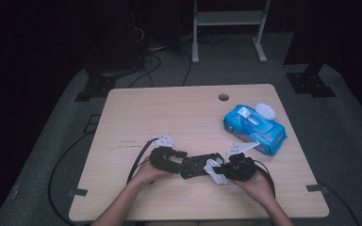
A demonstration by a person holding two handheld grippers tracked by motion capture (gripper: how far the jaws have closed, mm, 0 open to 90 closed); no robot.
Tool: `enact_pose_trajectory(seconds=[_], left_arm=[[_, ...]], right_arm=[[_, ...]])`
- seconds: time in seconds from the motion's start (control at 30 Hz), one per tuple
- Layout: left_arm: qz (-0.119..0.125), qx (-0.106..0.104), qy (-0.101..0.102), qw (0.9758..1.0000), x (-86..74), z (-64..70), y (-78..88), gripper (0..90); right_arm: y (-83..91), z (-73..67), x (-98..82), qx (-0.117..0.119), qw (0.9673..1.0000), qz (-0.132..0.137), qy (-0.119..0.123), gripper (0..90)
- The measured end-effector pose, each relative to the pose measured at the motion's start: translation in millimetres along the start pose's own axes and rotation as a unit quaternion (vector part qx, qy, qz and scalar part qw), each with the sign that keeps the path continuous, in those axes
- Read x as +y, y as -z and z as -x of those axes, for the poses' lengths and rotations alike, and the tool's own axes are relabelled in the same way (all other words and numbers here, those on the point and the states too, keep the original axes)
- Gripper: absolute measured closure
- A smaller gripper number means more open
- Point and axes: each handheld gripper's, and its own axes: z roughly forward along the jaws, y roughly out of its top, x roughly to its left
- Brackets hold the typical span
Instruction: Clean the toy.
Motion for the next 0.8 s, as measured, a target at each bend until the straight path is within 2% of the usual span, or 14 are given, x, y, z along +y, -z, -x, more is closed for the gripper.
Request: enact_pose_trajectory(seconds=[0.13, 0.17, 0.2, 0.27, 0.37, 0.4, 0.5, 0.6, 0.67, 0.7, 0.73, 0.8], left_arm=[[-0.016, 0.007, -0.014, 0.9998, -1.7, 1.8, -1.8, 31.7], [-0.020, 0.005, -0.021, 0.9996, -2.1, 2.8, -3.6, 30.8], [-0.017, 0.002, -0.025, 0.9995, -2.0, 3.8, -4.4, 29.8], [-0.014, 0.003, -0.037, 0.9992, -1.3, 7.0, -5.6, 28.8], [-0.015, 0.002, -0.049, 0.9987, -0.7, 9.8, -5.9, 25.9], [-0.013, 0.002, -0.049, 0.9987, -0.8, 11.4, -6.4, 21.3], [-0.015, 0.004, -0.060, 0.9981, -2.7, 15.3, -6.3, 18.6], [-0.030, 0.008, -0.072, 0.9969, -6.1, 19.1, -9.0, 16.2], [-0.033, 0.009, -0.076, 0.9965, -6.6, 19.6, -10.0, 15.4], [-0.037, 0.013, -0.081, 0.9959, -6.8, 20.6, -11.2, 14.0], [-0.042, 0.022, -0.095, 0.9944, -6.8, 21.9, -13.0, 13.8], [-0.045, 0.024, -0.099, 0.9938, -6.9, 22.2, -14.4, 13.7]], right_arm=[[3.5, 0.3, 3.4, 0.006, 0.9999, 0.013, -0.002, 83.7], [9.8, 2.6, 10.7, 0.000, 0.9994, 0.033, -0.003, 83.7], [11.6, 4.5, 14.1, -0.007, 0.9993, 0.038, -0.003, 83.7], [9.6, 10.5, 18.7, -0.028, 0.9993, 0.027, 0.001, 83.6], [3.4, 18.9, 19.2, -0.036, 0.9993, 0.012, -0.006, 83.6], [-3.6, 24.4, 16.7, -0.041, 0.9991, -0.006, -0.010, 83.6], [-10.0, 23.9, 10.4, -0.035, 0.9991, -0.024, -0.007, 83.6], [-9.7, 24.0, 5.5, -0.021, 0.9994, -0.021, -0.017, 83.6], [-9.1, 24.0, 4.5, -0.021, 0.9994, -0.021, -0.018, 83.7], [-8.6, 22.2, 2.4, -0.019, 0.9995, -0.020, -0.017, 83.7], [-8.4, 21.3, 1.8, -0.019, 0.9995, -0.019, -0.015, 83.7], [-8.0, 20.2, 1.0, -0.018, 0.9996, -0.019, -0.015, 83.7]])
